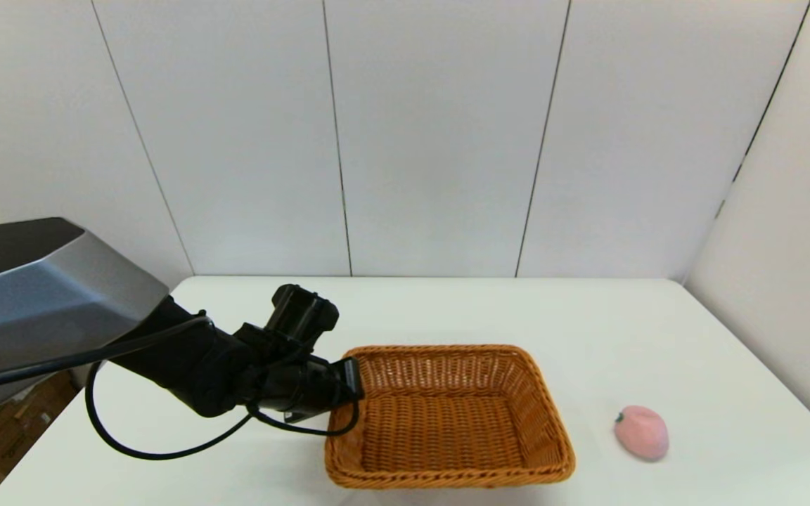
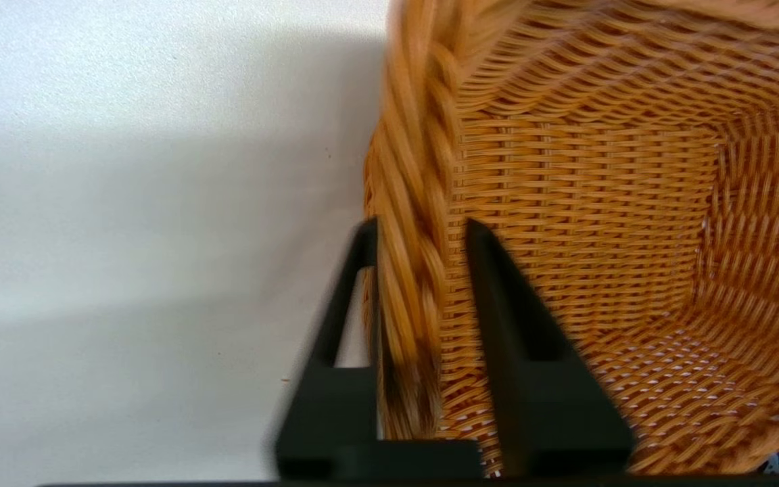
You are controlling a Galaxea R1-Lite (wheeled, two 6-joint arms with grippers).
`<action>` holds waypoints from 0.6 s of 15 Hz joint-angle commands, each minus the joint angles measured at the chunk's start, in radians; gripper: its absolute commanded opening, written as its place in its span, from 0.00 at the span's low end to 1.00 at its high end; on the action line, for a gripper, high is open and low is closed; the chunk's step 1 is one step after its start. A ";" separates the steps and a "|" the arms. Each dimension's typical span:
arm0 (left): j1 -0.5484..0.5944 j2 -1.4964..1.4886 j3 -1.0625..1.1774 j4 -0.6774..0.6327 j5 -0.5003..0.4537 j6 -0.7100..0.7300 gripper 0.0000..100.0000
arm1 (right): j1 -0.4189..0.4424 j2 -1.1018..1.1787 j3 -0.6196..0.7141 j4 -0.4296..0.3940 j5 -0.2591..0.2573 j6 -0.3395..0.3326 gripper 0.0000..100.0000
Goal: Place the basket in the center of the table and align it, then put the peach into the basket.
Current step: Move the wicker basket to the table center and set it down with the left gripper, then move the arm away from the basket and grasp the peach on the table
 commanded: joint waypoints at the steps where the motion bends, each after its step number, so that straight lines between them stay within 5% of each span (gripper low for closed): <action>1: 0.002 -0.003 0.001 -0.001 -0.001 0.000 1.00 | 0.000 0.000 -0.001 0.000 0.000 0.000 1.00; 9: 0.115 -0.356 0.122 -0.079 -0.004 0.134 1.00 | 0.000 0.000 0.000 -0.002 0.000 -0.006 1.00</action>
